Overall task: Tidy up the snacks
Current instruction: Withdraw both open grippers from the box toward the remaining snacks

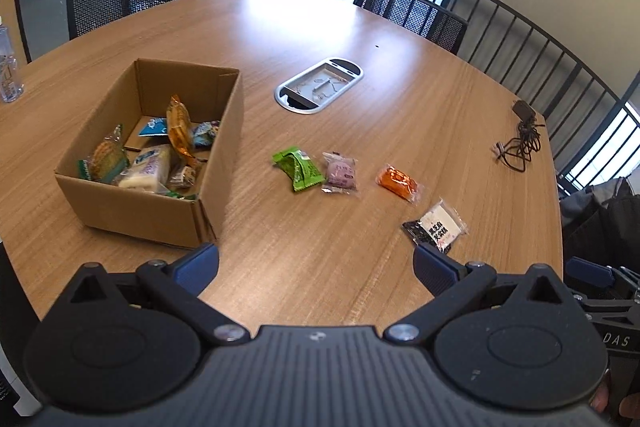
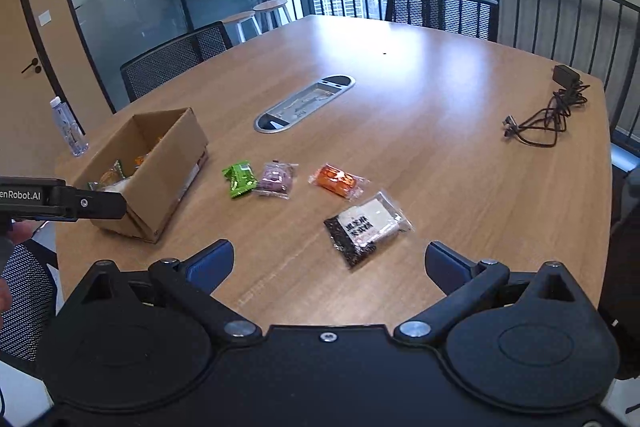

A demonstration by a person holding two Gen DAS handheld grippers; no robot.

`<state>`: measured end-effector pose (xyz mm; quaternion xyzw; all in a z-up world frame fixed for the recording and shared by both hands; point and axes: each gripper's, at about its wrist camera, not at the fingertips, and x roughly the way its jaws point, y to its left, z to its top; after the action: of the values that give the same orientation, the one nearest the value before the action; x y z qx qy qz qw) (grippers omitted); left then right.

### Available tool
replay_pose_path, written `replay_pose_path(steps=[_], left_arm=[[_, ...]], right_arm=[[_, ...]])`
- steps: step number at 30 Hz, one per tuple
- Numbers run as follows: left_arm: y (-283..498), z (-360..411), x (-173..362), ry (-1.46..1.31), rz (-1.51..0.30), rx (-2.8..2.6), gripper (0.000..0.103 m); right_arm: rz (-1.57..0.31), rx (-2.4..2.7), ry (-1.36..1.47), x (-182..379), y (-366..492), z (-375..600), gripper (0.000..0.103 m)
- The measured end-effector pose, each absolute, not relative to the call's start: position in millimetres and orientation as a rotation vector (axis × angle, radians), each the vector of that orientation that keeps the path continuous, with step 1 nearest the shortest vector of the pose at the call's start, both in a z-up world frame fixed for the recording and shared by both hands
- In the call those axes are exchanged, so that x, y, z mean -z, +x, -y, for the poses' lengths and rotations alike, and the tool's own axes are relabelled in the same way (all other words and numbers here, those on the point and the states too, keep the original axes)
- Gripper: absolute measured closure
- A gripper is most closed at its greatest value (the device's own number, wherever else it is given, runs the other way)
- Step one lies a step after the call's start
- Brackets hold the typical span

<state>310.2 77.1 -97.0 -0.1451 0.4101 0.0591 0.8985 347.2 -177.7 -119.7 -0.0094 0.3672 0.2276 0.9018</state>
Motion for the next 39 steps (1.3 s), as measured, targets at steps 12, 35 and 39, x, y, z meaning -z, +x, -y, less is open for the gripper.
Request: replay_pose_path(steps=[12, 35, 39], left_arm=[[333.9, -63.0, 110.0, -0.273, -0.89, -0.067, 0.0], [385.7, -48.4, 148.9, -0.256, -0.962, 0.064, 0.018], [395.5, -44.7, 154.8, -0.257, -0.969, 0.092, 0.027]], right_arm=[[-0.782, -0.412, 0.013, 130.2, 352.6, 200.5, 0.0], [-0.876, -0.308, 0.034, 164.2, 368.2, 209.6, 0.017], [-0.896, -0.295, 0.039, 172.0, 369.9, 211.3, 0.023]])
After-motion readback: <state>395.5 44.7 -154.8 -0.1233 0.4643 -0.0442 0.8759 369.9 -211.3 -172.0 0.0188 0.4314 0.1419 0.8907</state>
